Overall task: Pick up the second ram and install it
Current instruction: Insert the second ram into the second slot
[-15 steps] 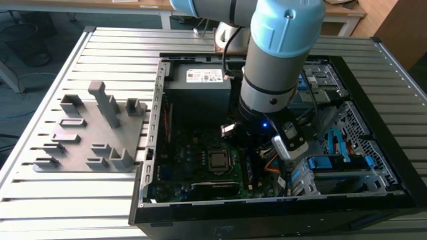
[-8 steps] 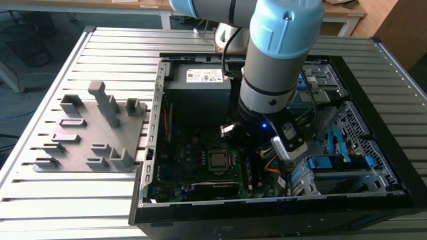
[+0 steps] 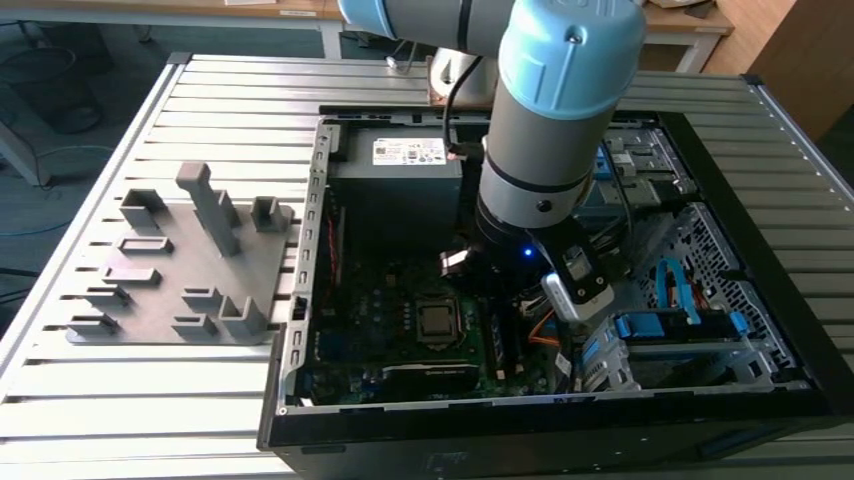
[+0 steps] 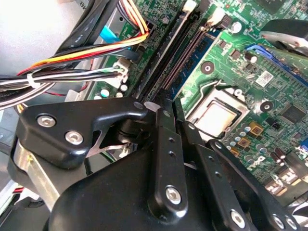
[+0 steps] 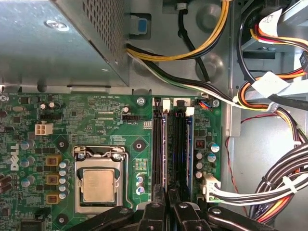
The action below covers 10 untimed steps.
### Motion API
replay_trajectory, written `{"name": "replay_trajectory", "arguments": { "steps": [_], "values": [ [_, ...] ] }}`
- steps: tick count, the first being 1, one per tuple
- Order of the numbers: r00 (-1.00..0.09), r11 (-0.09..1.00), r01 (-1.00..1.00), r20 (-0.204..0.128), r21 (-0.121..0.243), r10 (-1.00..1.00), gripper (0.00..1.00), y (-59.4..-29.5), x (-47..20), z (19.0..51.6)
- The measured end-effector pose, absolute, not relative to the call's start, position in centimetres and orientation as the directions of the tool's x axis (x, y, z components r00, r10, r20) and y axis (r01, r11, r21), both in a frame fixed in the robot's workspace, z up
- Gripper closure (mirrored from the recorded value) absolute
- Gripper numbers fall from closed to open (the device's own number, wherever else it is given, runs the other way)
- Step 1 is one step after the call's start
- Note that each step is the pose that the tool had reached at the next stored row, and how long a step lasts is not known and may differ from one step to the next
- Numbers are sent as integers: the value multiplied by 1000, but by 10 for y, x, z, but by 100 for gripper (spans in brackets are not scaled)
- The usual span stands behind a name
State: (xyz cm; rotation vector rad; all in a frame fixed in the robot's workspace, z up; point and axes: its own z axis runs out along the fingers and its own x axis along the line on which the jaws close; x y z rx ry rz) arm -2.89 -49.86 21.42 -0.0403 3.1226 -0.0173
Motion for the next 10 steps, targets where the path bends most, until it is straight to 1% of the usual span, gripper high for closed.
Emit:
{"name": "replay_trajectory", "arguments": {
  "steps": [3,10],
  "values": [
    [-999,1000,-30,-20,-7,-30,86,-498,-29,212],
    [-999,999,-31,-19,-10,-32,86,-498,-29,213]
  ]
}}
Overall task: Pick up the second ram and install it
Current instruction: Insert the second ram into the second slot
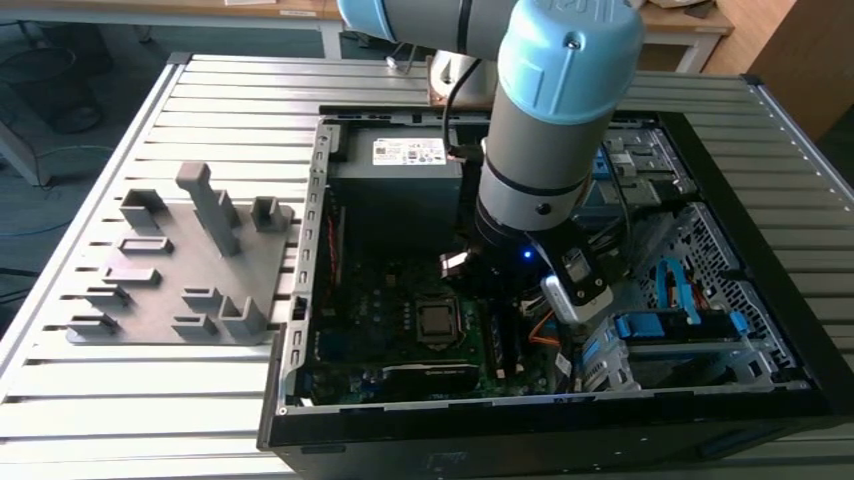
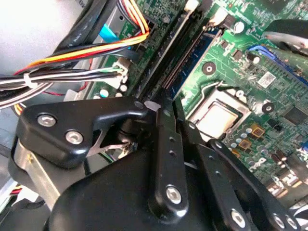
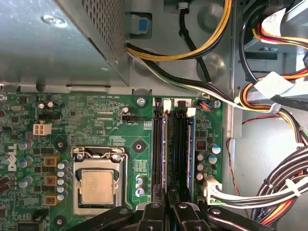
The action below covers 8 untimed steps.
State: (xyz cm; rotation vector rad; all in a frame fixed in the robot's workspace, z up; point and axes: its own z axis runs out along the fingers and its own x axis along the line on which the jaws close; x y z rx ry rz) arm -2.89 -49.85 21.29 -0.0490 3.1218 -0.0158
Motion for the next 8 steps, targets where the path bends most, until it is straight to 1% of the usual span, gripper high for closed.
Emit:
{"name": "replay_trajectory", "arguments": {
  "steps": [5,8],
  "values": [
    [-999,999,-31,-19,-24,-32,86,-498,-29,213],
    [-999,999,-31,-19,-26,-32,86,-498,-29,213]
  ]
}}
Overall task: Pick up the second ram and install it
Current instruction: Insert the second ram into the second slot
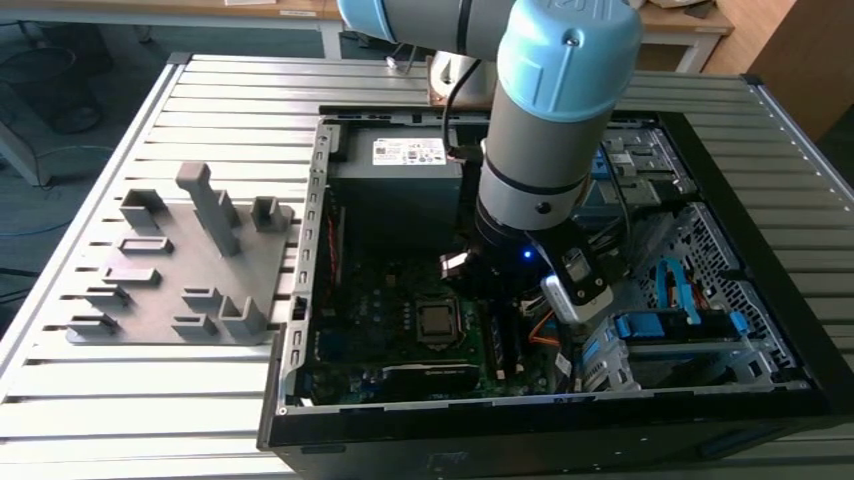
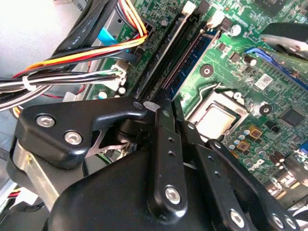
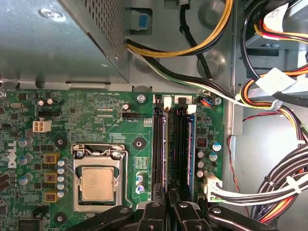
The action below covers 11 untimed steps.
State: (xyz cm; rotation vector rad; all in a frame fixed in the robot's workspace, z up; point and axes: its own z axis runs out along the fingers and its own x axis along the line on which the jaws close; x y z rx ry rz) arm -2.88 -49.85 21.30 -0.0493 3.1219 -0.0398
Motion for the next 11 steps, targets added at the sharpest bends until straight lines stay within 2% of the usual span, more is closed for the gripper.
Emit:
{"name": "replay_trajectory", "arguments": {
  "steps": [11],
  "values": [
    [-999,999,-26,-19,-26,-27,86,-499,-29,213]
  ]
}}
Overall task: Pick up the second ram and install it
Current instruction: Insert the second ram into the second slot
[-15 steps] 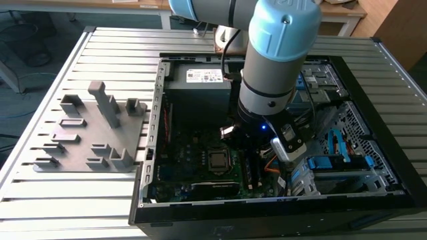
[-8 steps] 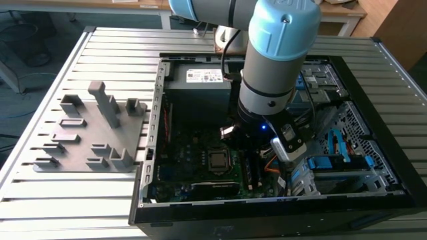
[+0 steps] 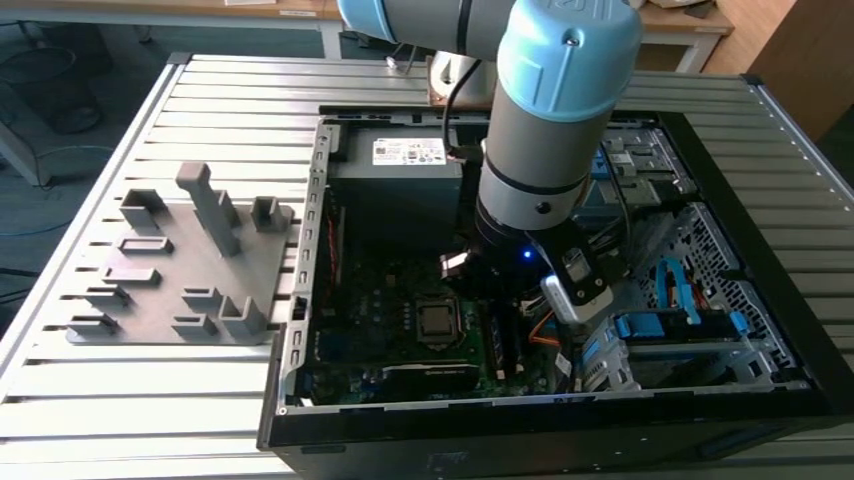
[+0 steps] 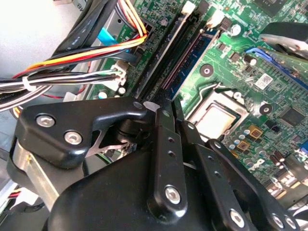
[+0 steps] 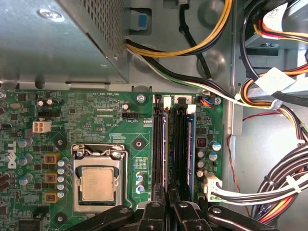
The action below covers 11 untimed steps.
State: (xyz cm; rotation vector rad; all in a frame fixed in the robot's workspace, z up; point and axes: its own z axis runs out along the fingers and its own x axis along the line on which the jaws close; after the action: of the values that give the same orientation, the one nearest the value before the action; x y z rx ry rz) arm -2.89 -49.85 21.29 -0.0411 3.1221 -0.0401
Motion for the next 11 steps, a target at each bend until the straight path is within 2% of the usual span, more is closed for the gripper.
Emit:
{"name": "replay_trajectory", "arguments": {
  "steps": [11],
  "values": [
    [-1000,1000,-4,-19,-26,-5,86,-498,-29,213]
  ]
}}
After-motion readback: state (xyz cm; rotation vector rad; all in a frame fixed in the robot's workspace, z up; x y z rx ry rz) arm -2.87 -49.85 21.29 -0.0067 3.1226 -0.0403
